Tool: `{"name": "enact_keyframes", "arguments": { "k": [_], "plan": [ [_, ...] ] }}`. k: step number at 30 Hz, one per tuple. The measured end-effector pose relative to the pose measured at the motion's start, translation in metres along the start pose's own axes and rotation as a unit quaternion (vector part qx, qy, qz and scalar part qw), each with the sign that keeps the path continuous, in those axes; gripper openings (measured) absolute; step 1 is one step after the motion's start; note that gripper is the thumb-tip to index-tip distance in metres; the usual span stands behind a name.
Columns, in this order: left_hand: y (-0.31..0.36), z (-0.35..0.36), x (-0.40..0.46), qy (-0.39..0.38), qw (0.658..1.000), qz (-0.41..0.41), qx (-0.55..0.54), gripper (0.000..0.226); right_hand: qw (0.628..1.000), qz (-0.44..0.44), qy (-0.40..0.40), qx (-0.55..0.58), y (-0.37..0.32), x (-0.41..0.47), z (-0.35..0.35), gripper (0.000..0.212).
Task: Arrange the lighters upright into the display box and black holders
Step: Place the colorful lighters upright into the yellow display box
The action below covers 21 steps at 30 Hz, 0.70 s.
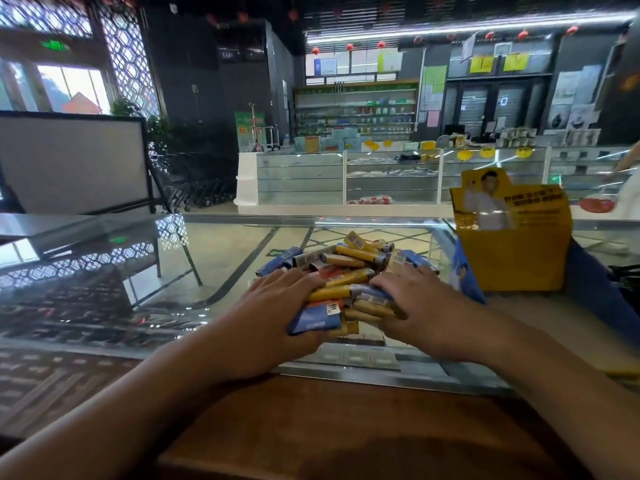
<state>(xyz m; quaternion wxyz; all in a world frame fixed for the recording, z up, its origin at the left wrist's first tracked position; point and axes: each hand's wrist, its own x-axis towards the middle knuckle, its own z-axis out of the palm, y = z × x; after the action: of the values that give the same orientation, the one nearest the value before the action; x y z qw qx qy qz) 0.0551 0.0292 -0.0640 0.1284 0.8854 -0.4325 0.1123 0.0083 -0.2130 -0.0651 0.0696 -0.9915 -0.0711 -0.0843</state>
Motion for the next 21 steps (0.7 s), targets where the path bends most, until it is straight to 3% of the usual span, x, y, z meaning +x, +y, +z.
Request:
{"name": "enact_keyframes", "arguments": {
  "k": [7, 11, 21],
  "plan": [
    [0.001, -0.001, -0.004, -0.001, 1.0, -0.022, 0.008, 0.084, 1.0, 0.018, 0.018, 0.004, -0.009, -0.014, -0.009, 0.054],
    [0.006, -0.002, -0.007, 0.023, 0.999, -0.02, 0.012, 0.085, 0.999, 0.03, 0.017, 0.023, -0.016, -0.016, -0.012, 0.044],
    [0.012, -0.002, -0.007, -0.005, 0.996, -0.031, 0.085, 0.086, 0.998, 0.012, 0.045, 0.047, -0.02, -0.017, -0.013, 0.032]
  ]
}}
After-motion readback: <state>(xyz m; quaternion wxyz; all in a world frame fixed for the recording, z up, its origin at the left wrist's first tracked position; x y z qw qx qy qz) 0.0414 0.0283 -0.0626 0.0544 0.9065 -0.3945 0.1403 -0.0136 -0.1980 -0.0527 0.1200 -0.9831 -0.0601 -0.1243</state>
